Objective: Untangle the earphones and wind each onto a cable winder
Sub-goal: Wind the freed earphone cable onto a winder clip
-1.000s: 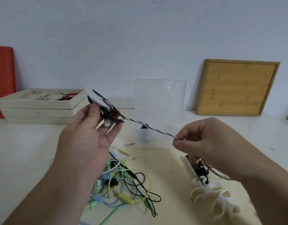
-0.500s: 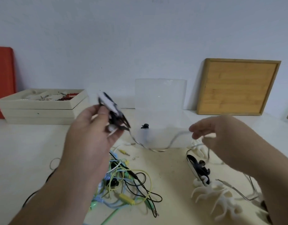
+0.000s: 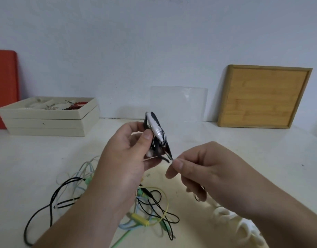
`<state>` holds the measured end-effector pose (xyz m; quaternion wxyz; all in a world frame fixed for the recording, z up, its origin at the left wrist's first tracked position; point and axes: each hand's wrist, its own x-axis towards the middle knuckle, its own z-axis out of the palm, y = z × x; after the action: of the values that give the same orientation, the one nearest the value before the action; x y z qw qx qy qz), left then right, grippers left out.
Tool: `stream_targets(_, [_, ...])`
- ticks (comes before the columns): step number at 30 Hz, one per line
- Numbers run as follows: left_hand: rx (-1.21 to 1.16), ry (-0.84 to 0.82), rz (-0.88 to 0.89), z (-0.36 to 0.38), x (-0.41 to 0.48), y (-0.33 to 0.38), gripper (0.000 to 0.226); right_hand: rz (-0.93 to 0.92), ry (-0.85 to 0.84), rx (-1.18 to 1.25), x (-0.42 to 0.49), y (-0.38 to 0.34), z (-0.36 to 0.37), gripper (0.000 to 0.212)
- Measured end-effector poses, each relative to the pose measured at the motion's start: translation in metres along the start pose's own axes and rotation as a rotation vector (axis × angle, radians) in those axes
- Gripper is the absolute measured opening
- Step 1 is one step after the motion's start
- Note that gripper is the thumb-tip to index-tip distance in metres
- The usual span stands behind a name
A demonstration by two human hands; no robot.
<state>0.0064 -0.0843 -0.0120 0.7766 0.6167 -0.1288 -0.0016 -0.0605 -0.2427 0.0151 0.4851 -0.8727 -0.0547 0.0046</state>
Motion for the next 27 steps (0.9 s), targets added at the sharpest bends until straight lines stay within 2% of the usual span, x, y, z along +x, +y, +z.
stream_targets(4, [0.232,-0.012,0.086,-0.002,-0.001,-0.002,0.007,-0.096,-0.003,0.083,-0.001,-0.001,-0.004,0.027])
stream_targets(9, [0.329,-0.114,0.111,0.001,-0.004,-0.003,0.009,-0.161,0.016,0.084,-0.002,0.000,-0.009,0.022])
stream_targets(15, [0.431,-0.180,0.117,-0.001,-0.004,-0.004,0.012,-0.192,0.193,0.101,-0.003,0.003,-0.017,0.020])
stream_targets(21, [0.405,-0.259,0.108,0.002,-0.005,-0.005,0.015,-0.228,0.497,0.005,0.000,0.003,-0.021,0.020])
stream_targets(27, [0.309,-0.338,0.079,0.004,-0.008,-0.003,0.014,-0.102,0.529,0.048,0.003,0.006,-0.019,0.023])
